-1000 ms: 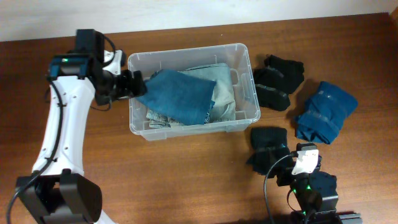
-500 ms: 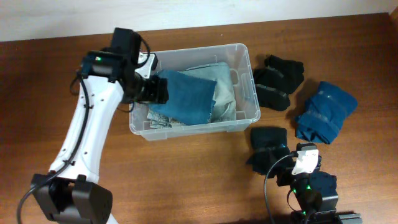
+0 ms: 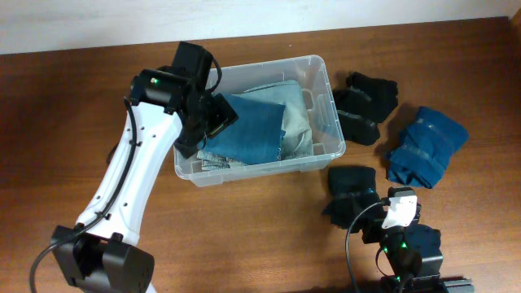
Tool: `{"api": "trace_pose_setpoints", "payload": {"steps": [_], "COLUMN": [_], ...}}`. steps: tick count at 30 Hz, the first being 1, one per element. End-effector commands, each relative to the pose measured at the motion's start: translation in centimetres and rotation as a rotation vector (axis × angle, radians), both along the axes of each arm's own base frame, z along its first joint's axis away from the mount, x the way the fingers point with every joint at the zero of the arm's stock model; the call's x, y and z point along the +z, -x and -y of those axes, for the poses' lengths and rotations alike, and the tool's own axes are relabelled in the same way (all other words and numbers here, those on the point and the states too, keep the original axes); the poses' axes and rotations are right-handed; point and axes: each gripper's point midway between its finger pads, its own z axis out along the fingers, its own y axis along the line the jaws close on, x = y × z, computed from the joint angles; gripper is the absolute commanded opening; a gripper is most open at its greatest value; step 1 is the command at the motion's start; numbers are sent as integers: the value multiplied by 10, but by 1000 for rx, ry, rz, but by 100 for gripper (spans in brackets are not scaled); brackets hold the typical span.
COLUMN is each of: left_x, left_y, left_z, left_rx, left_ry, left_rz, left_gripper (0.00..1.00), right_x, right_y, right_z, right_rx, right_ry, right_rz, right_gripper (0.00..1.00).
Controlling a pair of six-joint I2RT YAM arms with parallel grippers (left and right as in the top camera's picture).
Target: Pack container
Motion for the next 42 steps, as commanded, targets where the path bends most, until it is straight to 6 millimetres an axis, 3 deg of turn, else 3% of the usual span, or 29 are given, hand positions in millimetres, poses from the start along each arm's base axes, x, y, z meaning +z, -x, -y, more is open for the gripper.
{"api": "trace_pose_setpoints", "payload": {"steps": [1,7,9,10,14,18,22,24,25,29,32,34,38,42], "left_x": [17,10,0,-19,-56,-74,-83,-80,-78,-73,-54,-28,50,118], "left_y": [-2,-6,-7,-4,5,-2,-20,-31,-34,-41,-45,-49,-54,-58], "left_z": [-15,4,6,4,0,-3,-2,3,4,15,32,49,91,111], "left_rx": [116,104,139,185,220,229,215,172,151,10,-145,-257,-464,-535], "left_ry": [-23,19,28,26,8,5,5,20,20,39,90,157,356,443], "left_rz": [46,61,50,16,-34,-7,83,133,150,201,249,306,462,611], "left_gripper": [99,99,99,99,99,99,99,79,55,5,1,1,1,0], "right_x": [-1,-1,-2,-2,-1,-1,-1,-2,-2,-2,-2,-1,-1,-2], "right_y": [0,0,0,0,0,0,0,0,0,0,0,0,0,0], "right_z": [1,1,1,1,1,1,1,1,1,1,1,1,1,1], "right_rx": [-3,-3,-3,-3,-3,-3,-3,-3,-3,-3,-3,-3,-3,-3], "right_ry": [5,5,5,5,5,5,5,5,5,5,5,5,5,5], "right_rz": [2,2,2,2,2,2,2,2,2,2,2,2,2,2], "right_gripper": [98,98,98,98,99,98,98,98,98,98,98,98,98,98]}}
